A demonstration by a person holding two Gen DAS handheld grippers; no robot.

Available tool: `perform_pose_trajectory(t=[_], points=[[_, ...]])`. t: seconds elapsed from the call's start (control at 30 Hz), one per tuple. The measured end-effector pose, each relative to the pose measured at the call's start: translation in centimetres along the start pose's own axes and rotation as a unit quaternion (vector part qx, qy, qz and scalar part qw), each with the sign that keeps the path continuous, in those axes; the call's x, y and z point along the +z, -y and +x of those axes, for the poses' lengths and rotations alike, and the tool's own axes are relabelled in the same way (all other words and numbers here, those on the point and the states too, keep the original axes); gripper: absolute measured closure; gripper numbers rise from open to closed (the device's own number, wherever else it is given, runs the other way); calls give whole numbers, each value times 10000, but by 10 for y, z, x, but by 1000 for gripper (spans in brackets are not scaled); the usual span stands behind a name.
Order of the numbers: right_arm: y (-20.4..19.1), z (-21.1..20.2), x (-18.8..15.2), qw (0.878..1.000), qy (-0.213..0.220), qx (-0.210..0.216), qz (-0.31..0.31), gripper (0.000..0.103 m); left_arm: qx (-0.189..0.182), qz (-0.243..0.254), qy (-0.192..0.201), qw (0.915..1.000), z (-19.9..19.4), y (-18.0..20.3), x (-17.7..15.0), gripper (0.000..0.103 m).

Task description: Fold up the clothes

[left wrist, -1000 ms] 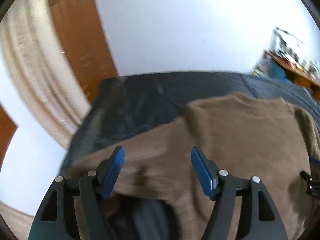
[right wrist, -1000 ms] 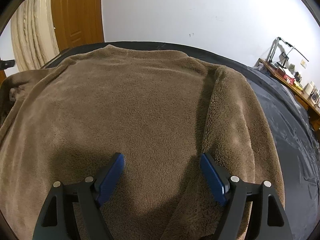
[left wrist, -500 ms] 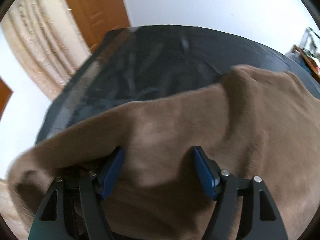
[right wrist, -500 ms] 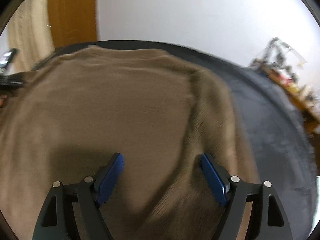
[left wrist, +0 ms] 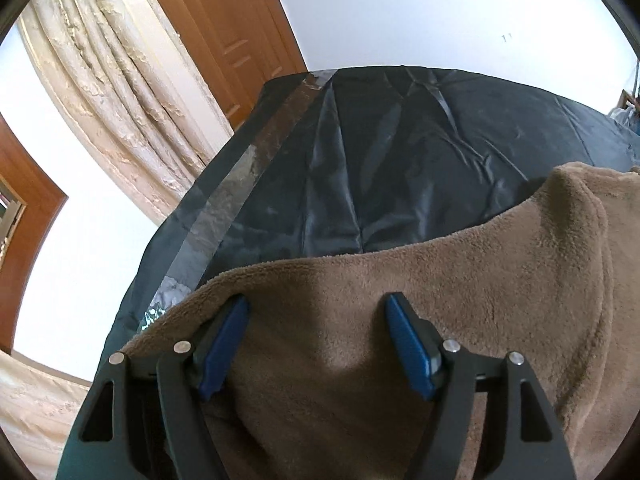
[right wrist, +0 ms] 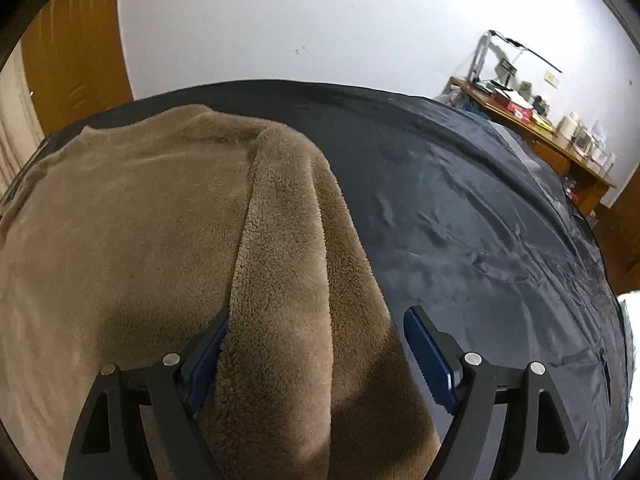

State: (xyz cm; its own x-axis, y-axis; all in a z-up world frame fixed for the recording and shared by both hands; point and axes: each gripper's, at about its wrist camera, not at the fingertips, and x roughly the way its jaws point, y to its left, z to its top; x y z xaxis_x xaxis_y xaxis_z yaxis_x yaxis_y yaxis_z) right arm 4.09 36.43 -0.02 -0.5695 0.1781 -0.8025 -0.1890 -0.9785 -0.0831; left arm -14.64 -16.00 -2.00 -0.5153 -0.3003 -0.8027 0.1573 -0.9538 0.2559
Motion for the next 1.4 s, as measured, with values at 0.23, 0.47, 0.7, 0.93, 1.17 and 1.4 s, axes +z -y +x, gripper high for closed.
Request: perform_pose_trajectory(t=[0.23, 0.47, 0.7, 0.93, 1.17, 1.4], points=[[-41, -46, 39, 9935, 654, 928, -110, 20, -1003, 230, 305, 9942, -37, 35, 4, 27], [-127, 1, 57, 9736, -39, 2069, -959, 20, -1011, 230, -79, 9946, -13, 66, 7, 24], [-104, 34, 46, 9888, -257, 1027, -1056, 20, -744, -86, 137, 9971, 3, 38, 12, 11], [-54, 49, 56, 9975, -315, 494, -406, 20, -547, 11, 382, 9978, -1, 38, 10, 3], [-53, 49, 57, 9976, -279, 499, -381, 19, -509, -65, 314, 9982, 3, 31, 11, 1], [-16, -9, 33, 9946, 276, 997, -11, 19, -476, 23, 36, 9989, 0, 29, 13, 1]])
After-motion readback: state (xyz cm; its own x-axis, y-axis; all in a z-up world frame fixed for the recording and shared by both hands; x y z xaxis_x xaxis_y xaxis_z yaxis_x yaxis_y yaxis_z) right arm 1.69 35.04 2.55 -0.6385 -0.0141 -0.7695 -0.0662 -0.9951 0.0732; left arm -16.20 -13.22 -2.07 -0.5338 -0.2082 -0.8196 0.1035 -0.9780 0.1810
